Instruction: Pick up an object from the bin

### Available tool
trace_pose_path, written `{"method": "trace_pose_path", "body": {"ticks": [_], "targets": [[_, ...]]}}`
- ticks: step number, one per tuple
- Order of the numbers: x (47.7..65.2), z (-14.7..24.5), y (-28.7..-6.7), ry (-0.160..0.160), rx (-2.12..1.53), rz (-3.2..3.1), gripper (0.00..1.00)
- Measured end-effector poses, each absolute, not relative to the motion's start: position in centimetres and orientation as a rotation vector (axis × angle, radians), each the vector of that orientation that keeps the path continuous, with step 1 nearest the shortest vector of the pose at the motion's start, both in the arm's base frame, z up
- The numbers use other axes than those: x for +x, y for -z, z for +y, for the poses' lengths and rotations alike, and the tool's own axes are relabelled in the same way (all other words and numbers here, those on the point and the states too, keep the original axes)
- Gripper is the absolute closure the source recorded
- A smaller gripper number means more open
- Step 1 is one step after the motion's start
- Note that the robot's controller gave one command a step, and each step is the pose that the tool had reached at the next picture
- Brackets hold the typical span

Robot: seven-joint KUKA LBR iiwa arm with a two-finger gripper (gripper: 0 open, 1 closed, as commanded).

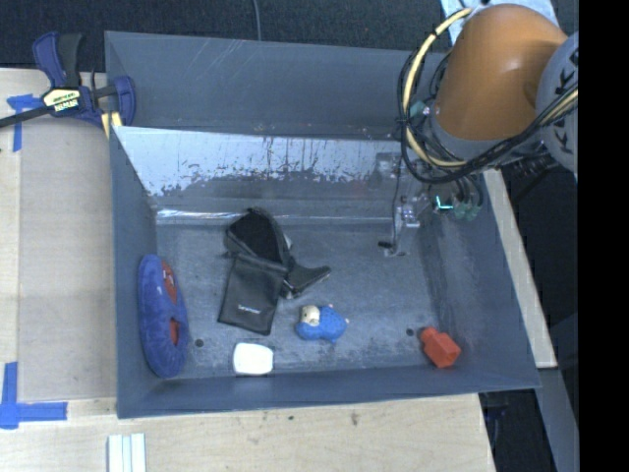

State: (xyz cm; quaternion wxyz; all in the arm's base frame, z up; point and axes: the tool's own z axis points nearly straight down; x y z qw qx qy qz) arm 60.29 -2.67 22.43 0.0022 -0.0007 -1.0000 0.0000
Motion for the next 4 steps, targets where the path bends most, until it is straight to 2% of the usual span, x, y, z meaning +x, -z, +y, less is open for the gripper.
{"method": "trace_pose_path", "body": {"ticks": [1, 2, 3, 4], "targets": [[55.2, 2.9, -15.7, 0.003, 0.269, -3.127, 0.00], [51.6, 4.3, -9.7, 0.001, 0.570, -3.088, 0.00], [51.9, 4.3, -10.0, -0.001, 0.570, -3.096, 1.00], [51.6, 3.1, -16.2, -0.002, 0.484, -3.114, 1.00]]}}
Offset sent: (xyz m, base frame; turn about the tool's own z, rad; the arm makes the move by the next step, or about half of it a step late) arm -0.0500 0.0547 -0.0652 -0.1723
